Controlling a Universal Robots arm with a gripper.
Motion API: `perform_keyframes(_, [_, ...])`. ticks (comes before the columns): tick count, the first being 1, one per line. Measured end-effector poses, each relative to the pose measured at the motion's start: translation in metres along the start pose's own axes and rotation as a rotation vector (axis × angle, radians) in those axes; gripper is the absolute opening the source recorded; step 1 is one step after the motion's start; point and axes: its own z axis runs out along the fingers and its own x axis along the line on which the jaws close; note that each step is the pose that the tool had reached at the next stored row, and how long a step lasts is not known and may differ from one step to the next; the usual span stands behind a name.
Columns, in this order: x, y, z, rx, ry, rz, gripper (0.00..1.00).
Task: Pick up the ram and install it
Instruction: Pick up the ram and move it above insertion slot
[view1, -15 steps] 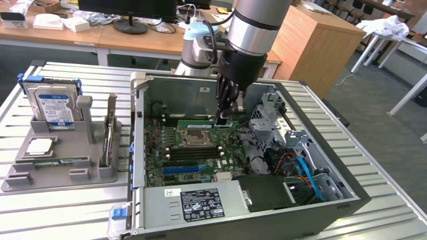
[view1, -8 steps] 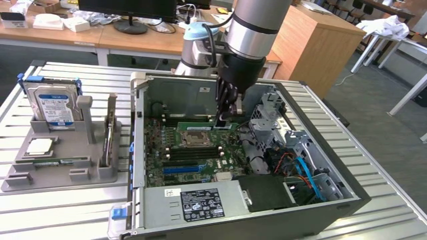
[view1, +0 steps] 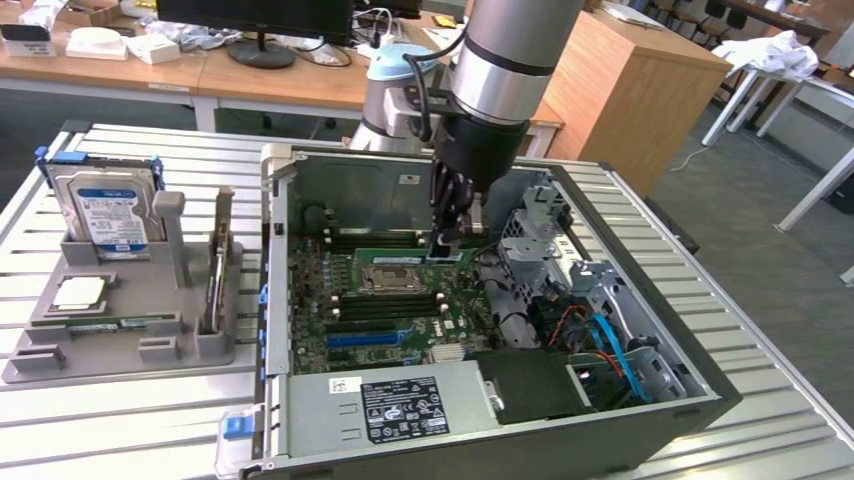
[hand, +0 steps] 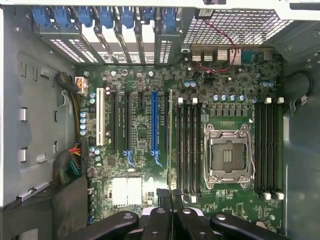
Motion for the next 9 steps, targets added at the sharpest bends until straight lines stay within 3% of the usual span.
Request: perform_keyframes(9, [0.0003, -0.0002, 0.0096, -0.0001, 0.0001, 0.0, 0.11])
